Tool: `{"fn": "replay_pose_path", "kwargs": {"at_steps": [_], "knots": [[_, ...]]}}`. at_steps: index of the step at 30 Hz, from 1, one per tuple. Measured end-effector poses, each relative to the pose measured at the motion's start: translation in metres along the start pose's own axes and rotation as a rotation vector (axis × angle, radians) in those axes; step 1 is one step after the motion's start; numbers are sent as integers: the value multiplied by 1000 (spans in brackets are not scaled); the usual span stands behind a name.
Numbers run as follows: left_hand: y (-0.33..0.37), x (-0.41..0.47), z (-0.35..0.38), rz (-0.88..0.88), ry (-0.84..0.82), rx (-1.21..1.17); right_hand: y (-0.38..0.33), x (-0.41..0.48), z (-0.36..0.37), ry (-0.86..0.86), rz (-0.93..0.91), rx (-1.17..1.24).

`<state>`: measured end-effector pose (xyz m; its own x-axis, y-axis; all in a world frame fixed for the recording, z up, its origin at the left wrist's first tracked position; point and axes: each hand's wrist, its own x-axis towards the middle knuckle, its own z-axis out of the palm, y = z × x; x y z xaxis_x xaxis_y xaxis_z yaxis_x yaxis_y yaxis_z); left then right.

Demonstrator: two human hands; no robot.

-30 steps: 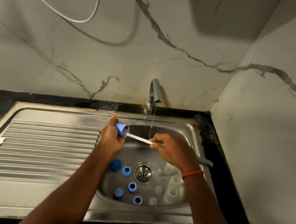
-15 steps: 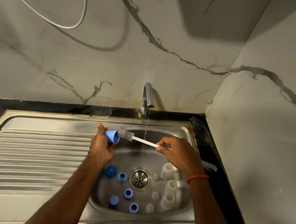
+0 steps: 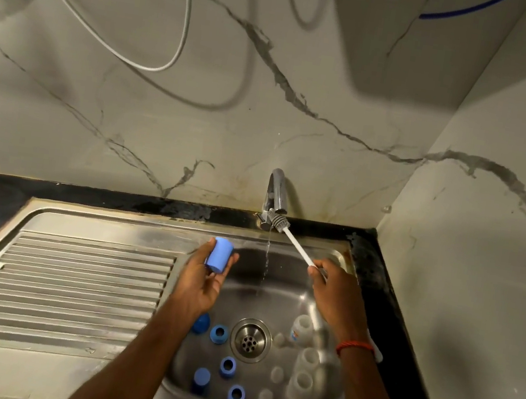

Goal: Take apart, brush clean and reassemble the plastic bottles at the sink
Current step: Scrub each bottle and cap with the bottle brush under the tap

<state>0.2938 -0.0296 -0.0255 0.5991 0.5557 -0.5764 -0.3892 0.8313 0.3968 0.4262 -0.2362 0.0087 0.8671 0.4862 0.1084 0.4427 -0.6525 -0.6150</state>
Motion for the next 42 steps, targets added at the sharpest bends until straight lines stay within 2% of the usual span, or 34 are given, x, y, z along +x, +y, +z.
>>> {"fn": "replay_pose_path", "kwargs": {"at_steps": [2, 6, 10, 14, 17, 21, 26, 31, 37, 42], "knots": [[-1, -2, 2, -37, -14, -42, -3, -2, -1, -23, -55, 70], [-6, -6, 12, -4, -7, -12, -8, -10, 6, -200, -169, 186], [-8, -11, 23, 4, -12, -35, -15, -20, 17, -166, -282, 78], [4, -11, 28, -6, -5, -84, -23, -32, 15, -237, -363, 23], [7, -13, 29, -23, -22, -73, -23, -35, 15, -199, -338, 78], [-7, -22, 31, -51, -59, -39, -38, -27, 19, -60, -316, -56], [11, -15, 27, -22, -16, -111, -29, -31, 9, -235, -367, -1], [-3, -27, 29, -119, -47, -65, -35, -28, 14, -82, -286, -82], [6, -24, 26, -29, -61, -41, -34, -35, 10, -154, -339, 22], [-4, -25, 26, 0, -73, 71, -40, -36, 14, -116, -307, 31]]}}
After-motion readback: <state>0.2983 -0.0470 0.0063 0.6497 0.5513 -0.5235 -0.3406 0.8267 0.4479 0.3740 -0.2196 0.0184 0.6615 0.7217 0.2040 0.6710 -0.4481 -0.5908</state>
